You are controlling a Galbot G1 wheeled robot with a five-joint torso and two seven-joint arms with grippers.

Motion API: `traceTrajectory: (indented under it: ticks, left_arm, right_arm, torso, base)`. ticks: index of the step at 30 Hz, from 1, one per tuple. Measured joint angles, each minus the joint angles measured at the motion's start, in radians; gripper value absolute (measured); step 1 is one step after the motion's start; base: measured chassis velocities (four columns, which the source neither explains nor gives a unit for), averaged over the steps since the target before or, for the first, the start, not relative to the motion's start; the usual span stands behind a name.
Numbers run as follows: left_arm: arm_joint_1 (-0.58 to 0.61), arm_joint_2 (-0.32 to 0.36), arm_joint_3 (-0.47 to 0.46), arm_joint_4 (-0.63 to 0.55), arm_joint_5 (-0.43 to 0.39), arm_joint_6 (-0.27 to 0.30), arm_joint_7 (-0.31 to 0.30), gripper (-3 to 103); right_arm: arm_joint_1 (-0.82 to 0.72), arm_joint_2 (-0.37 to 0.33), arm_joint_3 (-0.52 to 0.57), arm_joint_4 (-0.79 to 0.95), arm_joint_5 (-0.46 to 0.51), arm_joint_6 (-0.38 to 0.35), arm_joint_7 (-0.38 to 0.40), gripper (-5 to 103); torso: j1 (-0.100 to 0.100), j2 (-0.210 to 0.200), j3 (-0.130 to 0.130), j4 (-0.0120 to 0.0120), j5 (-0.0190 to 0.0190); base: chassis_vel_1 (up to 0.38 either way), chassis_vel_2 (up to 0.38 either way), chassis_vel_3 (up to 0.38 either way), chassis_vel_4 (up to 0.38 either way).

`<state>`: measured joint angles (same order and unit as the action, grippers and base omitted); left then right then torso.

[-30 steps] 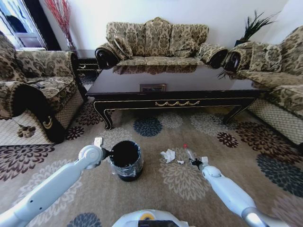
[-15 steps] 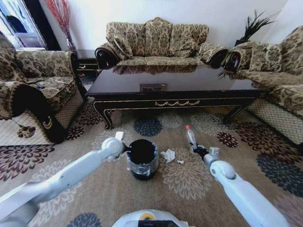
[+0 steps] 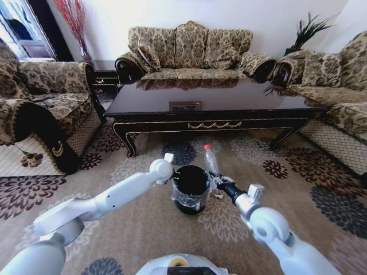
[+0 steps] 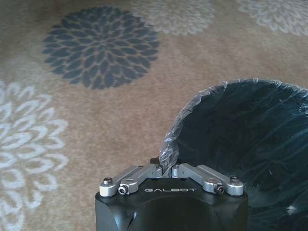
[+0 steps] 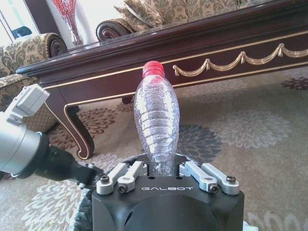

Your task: Move to the front of the table and pick up the trash from the floor, then place it into the trash bin.

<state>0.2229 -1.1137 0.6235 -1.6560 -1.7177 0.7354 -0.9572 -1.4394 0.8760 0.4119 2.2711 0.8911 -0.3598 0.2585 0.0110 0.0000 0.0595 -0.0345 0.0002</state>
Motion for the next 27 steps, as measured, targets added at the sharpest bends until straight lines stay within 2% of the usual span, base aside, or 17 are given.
traceTrajectory:
  ticks: [6, 8, 9, 11, 13, 14, 17, 18, 19, 20, 22, 23, 27]
  left_arm:
    - [-0.018, -0.036, 0.031, -0.002, -0.016, 0.000, -0.020, 4]
    - [-0.020, -0.040, 0.037, -0.010, -0.023, 0.000, -0.027, 4]
    - [-0.022, -0.040, 0.039, -0.019, -0.030, 0.000, -0.031, 4]
    - [-0.023, -0.038, 0.039, -0.024, -0.032, 0.000, -0.033, 4]
    - [-0.024, -0.029, 0.040, -0.031, -0.035, 0.000, -0.035, 4]
    - [-0.024, -0.029, 0.040, -0.031, -0.035, 0.000, -0.035, 4]
    - [-0.023, -0.011, 0.040, -0.046, -0.035, 0.000, -0.036, 4]
    - [-0.023, -0.011, 0.040, -0.046, -0.035, 0.000, -0.036, 4]
    - [-0.020, -0.004, 0.038, -0.052, -0.035, 0.000, -0.036, 4]
    - [-0.017, 0.003, 0.035, -0.057, -0.036, 0.000, -0.036, 4]
    - [-0.006, 0.020, 0.021, -0.066, -0.036, 0.000, -0.036, 4]
    - [-0.006, 0.020, 0.021, -0.066, -0.036, 0.000, -0.036, 4]
    - [0.021, 0.043, -0.010, -0.074, -0.028, 0.000, -0.036, 4]
  right_arm:
    - [-0.008, 0.006, -0.010, -0.002, 0.000, -0.001, -0.004, 24]
    - [-0.012, 0.008, -0.013, -0.004, -0.001, -0.003, -0.006, 20]
    - [-0.015, 0.010, -0.015, -0.006, -0.007, -0.004, -0.009, 30]
    - [-0.016, 0.011, -0.015, -0.006, -0.010, -0.004, -0.012, 30]
    - [-0.015, 0.011, -0.016, -0.011, -0.017, -0.004, -0.018, 41]
    - [-0.015, 0.011, -0.016, -0.011, -0.017, -0.004, -0.018, 41]
    - [-0.010, 0.007, -0.016, -0.017, -0.020, -0.006, -0.020, 57]
    - [-0.010, 0.007, -0.016, -0.017, -0.020, -0.006, -0.020, 57]
    - [-0.009, 0.005, -0.017, -0.017, -0.020, -0.007, -0.021, 62]
    - [-0.009, 0.003, -0.017, -0.016, -0.020, -0.008, -0.021, 62]
    - [-0.008, 0.002, -0.017, -0.012, -0.019, -0.011, -0.021, 73]
    - [-0.008, 0.002, -0.017, -0.012, -0.019, -0.011, -0.021, 73]
    - [-0.011, 0.000, -0.015, -0.004, -0.021, -0.015, -0.021, 94]
  torso:
    - [0.000, 0.000, 0.000, 0.0000, -0.0001]
    - [0.000, 0.000, 0.000, 0.0000, 0.0000]
    - [0.000, 0.000, 0.000, -0.0001, -0.0001]
    - [0.000, 0.000, 0.000, -0.0001, -0.0001]
    - [0.000, 0.000, 0.000, 0.0000, -0.0002]
    - [0.000, 0.000, 0.000, 0.0000, -0.0002]
    - [0.000, 0.000, 0.000, 0.0001, -0.0002]
    - [0.000, 0.000, 0.000, 0.0001, -0.0002]
    - [0.000, 0.000, 0.000, 0.0000, -0.0002]
    - [0.000, 0.000, 0.000, 0.0000, -0.0003]
    - [0.000, 0.000, 0.000, 0.0000, -0.0002]
    - [0.000, 0.000, 0.000, 0.0000, -0.0002]
    - [0.000, 0.000, 0.000, 0.0001, -0.0003]
  base:
    - [0.000, 0.000, 0.000, 0.000]
    - [0.000, 0.000, 0.000, 0.000]
    - [0.000, 0.000, 0.000, 0.000]
    - [0.000, 0.000, 0.000, 0.000]
    - [0.000, 0.000, 0.000, 0.000]
    - [0.000, 0.000, 0.000, 0.000]
    - [0.000, 0.000, 0.000, 0.000]
    - [0.000, 0.000, 0.000, 0.000]
    - [0.000, 0.000, 0.000, 0.000]
    - [0.000, 0.000, 0.000, 0.000]
    - [0.000, 0.000, 0.000, 0.000]
    - [0.000, 0.000, 0.000, 0.000]
    - [0.000, 0.000, 0.000, 0.000]
